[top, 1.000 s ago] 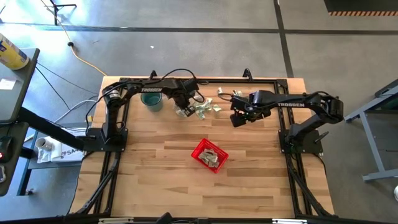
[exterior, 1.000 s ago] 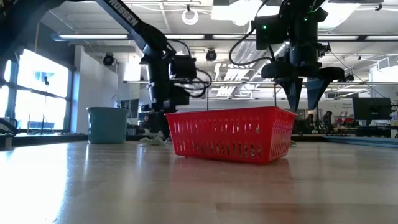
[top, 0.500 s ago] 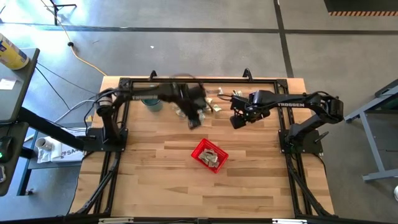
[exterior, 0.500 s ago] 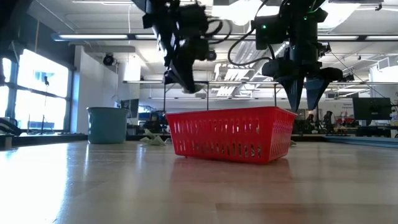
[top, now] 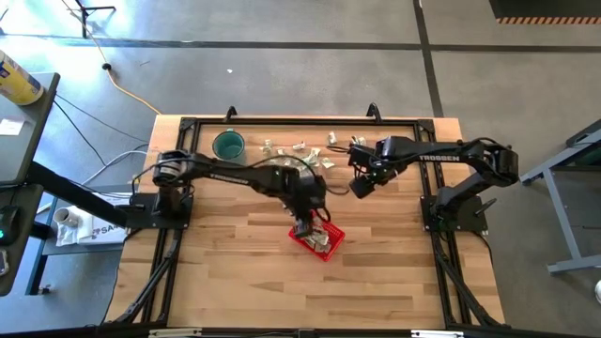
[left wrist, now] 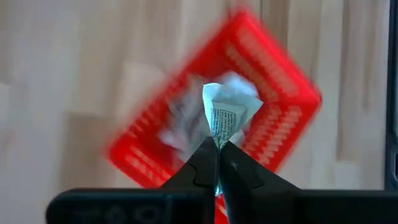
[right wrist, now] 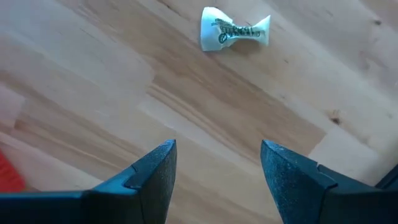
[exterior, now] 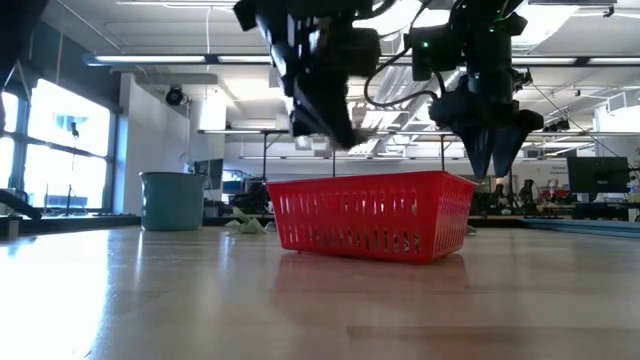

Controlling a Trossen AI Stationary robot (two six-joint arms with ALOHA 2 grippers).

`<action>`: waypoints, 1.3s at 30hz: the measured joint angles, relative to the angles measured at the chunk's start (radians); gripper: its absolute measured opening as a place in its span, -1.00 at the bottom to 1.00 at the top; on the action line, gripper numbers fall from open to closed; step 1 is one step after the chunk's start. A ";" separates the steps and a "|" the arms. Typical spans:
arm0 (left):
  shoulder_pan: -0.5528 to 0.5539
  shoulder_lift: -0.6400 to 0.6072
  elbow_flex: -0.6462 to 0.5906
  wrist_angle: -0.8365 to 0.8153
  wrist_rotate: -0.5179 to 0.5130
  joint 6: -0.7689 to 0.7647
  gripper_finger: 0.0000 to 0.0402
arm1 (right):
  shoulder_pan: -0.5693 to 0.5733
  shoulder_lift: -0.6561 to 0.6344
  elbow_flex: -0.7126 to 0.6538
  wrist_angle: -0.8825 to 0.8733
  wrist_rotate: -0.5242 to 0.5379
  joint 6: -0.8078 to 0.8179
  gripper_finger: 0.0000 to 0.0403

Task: Pick and place Stevia / Truvia into bins
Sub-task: Put the light green stevia packet into the bin

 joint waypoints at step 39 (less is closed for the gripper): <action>0.333 -0.113 -0.181 -0.348 -0.265 0.446 -0.12 | 0.009 0.000 0.000 0.028 0.027 -0.631 0.12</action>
